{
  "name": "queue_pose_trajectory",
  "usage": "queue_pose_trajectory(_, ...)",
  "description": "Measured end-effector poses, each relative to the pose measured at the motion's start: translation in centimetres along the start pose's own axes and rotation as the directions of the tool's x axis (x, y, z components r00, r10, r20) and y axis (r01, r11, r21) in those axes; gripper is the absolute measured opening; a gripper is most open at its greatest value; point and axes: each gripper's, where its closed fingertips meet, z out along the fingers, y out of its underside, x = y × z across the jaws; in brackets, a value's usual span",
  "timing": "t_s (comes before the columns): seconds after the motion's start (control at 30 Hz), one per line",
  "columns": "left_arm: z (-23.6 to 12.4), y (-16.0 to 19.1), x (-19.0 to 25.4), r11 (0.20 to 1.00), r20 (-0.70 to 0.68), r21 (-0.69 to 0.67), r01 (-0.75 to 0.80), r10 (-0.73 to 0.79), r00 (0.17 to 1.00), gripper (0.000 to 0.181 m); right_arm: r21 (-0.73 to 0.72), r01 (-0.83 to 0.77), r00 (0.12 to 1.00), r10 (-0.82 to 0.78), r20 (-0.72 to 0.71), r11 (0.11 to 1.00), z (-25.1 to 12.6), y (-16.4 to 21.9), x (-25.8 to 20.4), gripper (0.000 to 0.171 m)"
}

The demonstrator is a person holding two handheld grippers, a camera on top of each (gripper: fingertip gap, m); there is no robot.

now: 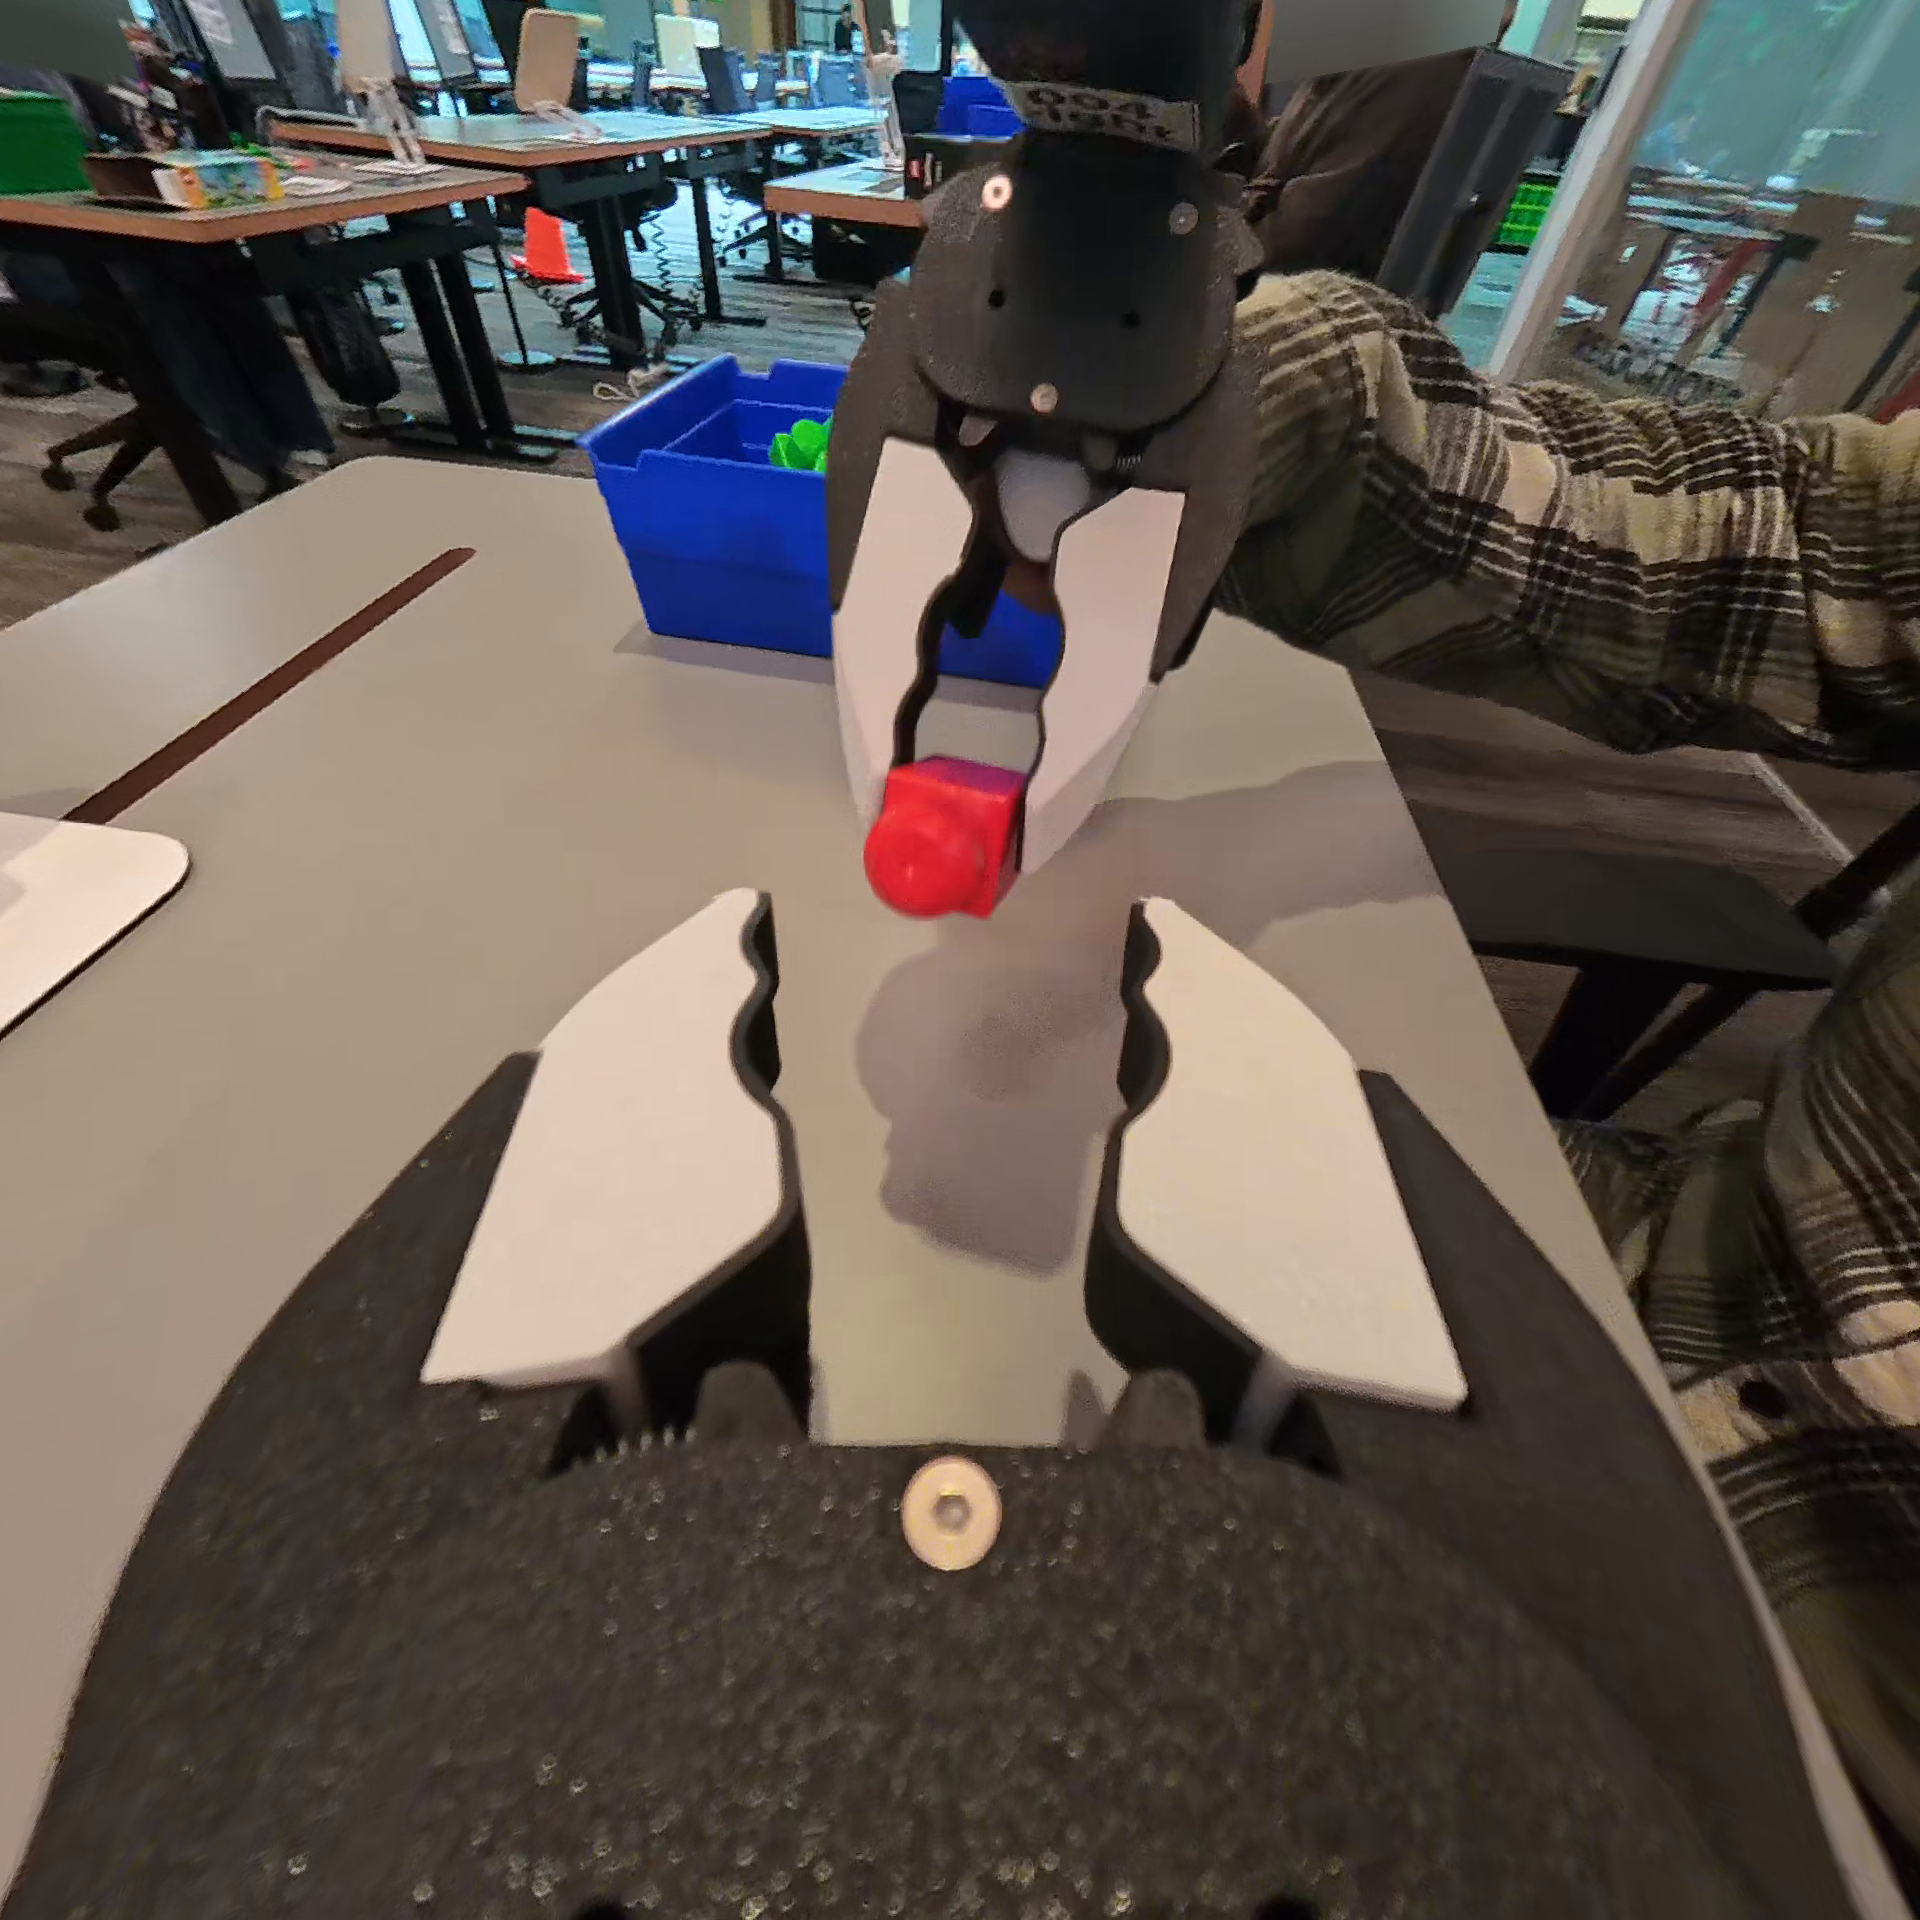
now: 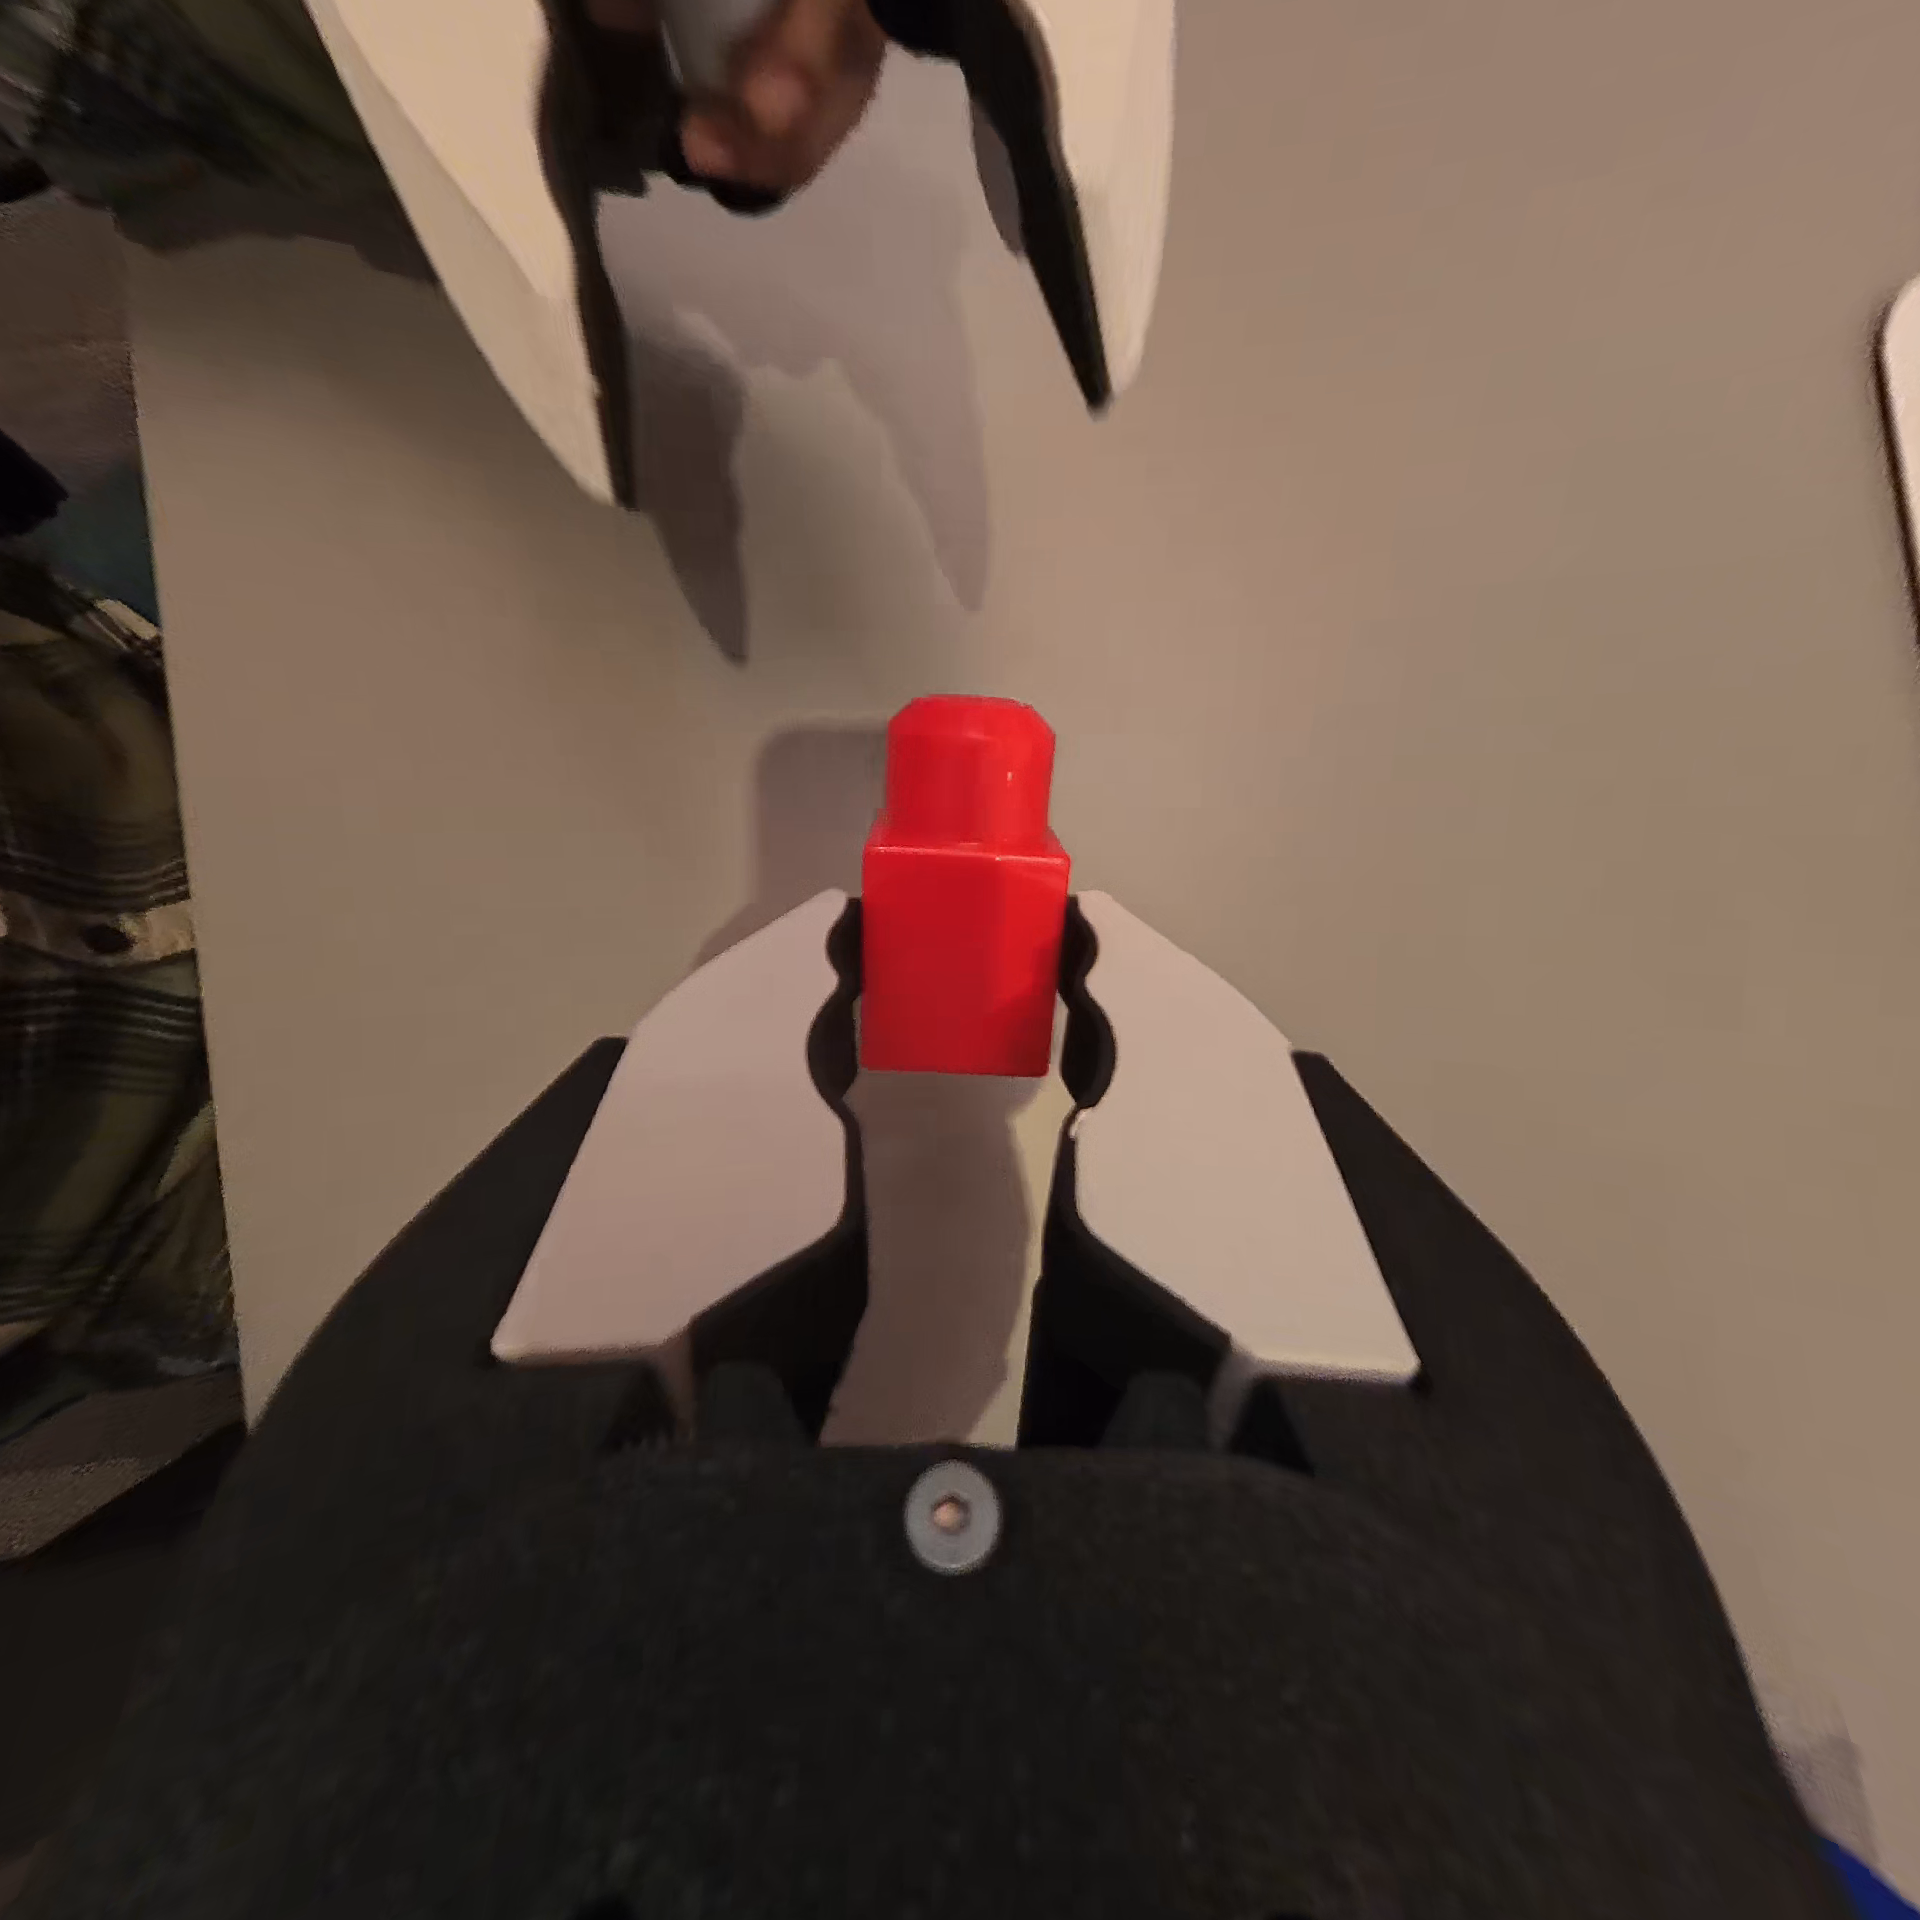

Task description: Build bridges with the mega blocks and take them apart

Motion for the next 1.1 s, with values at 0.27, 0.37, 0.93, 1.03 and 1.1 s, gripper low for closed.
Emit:
queue_pose_trajectory(0.27, 0.9, 2.4, -1.0, 1.000, -0.024, 0.002, -0.013, 0.014, 1.000, 0.057, 0.026, 0.029, 0.996, -0.031, 0.082, 0.999, 2.7, -1.9, -0.6, 0.036)
queue_pose_trajectory(0.37, 0.8, 2.4, -1.0, 1.000, -0.024, 0.012, -0.029, 0.029, 0.999, 0.056, 0.023, 0.041, 0.995, -0.043, 0.093, 0.999, 3.2, -2.1, -0.8, 0.036)
queue_pose_trajectory(0.93, 1.0, 3.4, -0.2, 0.996, -0.056, -0.022, -0.085, 0.084, 0.995, 0.031, 0.035, 0.064, 0.989, -0.068, 0.129, 0.997, 4.2, -3.0, -1.6, 0.036)
queue_pose_trajectory(1.03, 0.9, 3.8, -0.2, 0.992, -0.037, -0.054, -0.112, 0.110, 0.993, 0.031, 0.033, 0.071, 0.989, -0.075, 0.124, 0.997, 4.4, -3.1, -1.6, 0.036)
queue_pose_trajectory(1.1, 0.8, 3.7, -0.2, 0.992, -0.029, -0.055, -0.116, 0.115, 0.993, 0.031, 0.041, 0.074, 0.989, -0.079, 0.123, 0.996, 4.4, -3.3, -1.6, 0.036)
